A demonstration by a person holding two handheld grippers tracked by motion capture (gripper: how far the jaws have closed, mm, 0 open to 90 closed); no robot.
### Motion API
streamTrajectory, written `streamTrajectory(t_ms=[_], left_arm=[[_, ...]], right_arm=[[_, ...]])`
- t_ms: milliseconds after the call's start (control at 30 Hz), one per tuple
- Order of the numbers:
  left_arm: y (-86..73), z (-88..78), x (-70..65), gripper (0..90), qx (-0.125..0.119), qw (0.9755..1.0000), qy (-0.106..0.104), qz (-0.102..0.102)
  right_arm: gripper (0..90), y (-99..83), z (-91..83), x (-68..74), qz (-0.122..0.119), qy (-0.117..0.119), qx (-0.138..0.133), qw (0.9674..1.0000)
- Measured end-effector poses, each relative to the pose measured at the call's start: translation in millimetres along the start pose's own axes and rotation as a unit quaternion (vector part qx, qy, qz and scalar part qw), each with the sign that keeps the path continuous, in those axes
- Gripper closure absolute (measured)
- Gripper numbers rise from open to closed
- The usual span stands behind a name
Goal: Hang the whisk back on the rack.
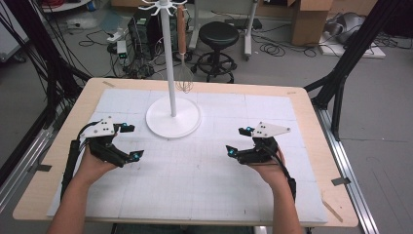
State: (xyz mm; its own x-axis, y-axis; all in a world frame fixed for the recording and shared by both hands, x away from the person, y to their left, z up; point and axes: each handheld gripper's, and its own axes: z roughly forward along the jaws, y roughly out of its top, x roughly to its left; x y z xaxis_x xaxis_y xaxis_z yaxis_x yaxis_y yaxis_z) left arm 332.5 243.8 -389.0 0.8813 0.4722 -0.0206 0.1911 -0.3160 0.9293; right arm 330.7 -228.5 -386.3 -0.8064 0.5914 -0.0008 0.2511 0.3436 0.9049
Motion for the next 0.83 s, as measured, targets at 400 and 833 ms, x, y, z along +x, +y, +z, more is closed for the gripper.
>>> streamTrajectory(t_ms=[400,833], left_arm=[[0.3,-1.4,-1.4,1.7,0.001,1.0000,0.001,0.002],[-0.5,0.7,-1.3,1.6,0.006,1.0000,0.002,0.002]], right_arm=[[18.6,-0.1,1.4,0.7,-0.002,0.000,0.000,1.0000],[18.7,-0.4,1.5,0.7,-0.001,0.002,0.002,1.0000]])
